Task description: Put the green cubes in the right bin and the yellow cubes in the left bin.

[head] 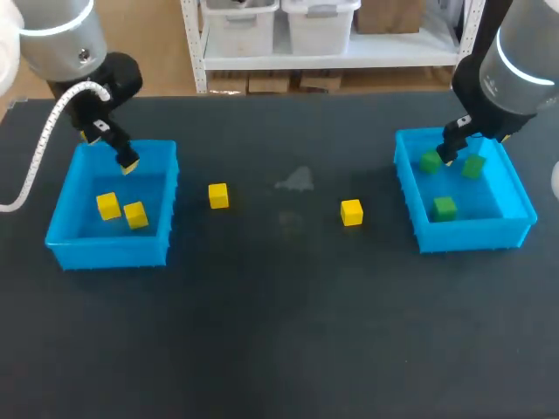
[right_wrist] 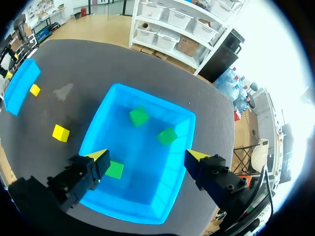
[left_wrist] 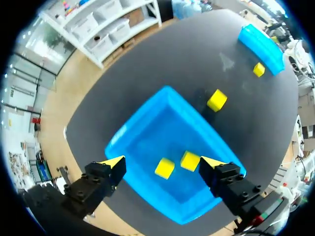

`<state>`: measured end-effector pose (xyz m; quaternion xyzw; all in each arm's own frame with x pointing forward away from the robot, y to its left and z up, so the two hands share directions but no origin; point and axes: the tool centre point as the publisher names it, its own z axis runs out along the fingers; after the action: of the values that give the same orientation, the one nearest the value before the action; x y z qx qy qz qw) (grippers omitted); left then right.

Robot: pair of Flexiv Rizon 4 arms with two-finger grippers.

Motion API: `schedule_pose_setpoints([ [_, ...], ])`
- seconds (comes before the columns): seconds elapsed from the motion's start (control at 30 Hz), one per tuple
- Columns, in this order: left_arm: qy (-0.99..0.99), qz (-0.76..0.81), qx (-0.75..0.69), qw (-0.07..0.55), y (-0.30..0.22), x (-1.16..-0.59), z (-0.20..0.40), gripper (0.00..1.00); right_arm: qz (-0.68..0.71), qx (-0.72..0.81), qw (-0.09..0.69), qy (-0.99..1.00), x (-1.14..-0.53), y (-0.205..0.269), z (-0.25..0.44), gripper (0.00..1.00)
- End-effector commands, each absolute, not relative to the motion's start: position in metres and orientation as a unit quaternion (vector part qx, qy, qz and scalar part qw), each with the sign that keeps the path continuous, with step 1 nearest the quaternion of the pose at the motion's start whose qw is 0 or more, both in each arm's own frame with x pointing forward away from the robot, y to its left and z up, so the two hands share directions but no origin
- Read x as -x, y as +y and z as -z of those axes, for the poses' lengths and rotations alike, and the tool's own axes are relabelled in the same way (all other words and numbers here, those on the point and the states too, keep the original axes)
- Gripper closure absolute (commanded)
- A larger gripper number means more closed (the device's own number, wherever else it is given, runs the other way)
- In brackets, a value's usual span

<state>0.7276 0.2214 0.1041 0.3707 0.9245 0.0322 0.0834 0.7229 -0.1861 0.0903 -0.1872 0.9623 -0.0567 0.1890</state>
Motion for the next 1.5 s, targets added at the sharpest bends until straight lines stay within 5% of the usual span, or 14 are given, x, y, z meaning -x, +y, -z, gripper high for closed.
schedule_pose_setpoints([
  [0.03, 0.912, -0.010, -0.393, 0.117, 0.201, -0.741, -0.109, 0.00, 0.057, 0.186, 0.191, 0.962, -0.721, -0.186, -0.090, 0.00],
  [0.63, 0.812, 0.025, -0.565, 0.144, 0.068, -0.786, -0.137, 0.00, 0.057, 0.186, 0.191, 0.962, -0.721, -0.186, -0.090, 0.00],
  [1.5, 0.703, 0.043, -0.706, 0.070, -0.052, -0.759, -0.107, 0.00, 0.057, 0.186, 0.191, 0.962, -0.721, -0.186, -0.090, 0.00],
])
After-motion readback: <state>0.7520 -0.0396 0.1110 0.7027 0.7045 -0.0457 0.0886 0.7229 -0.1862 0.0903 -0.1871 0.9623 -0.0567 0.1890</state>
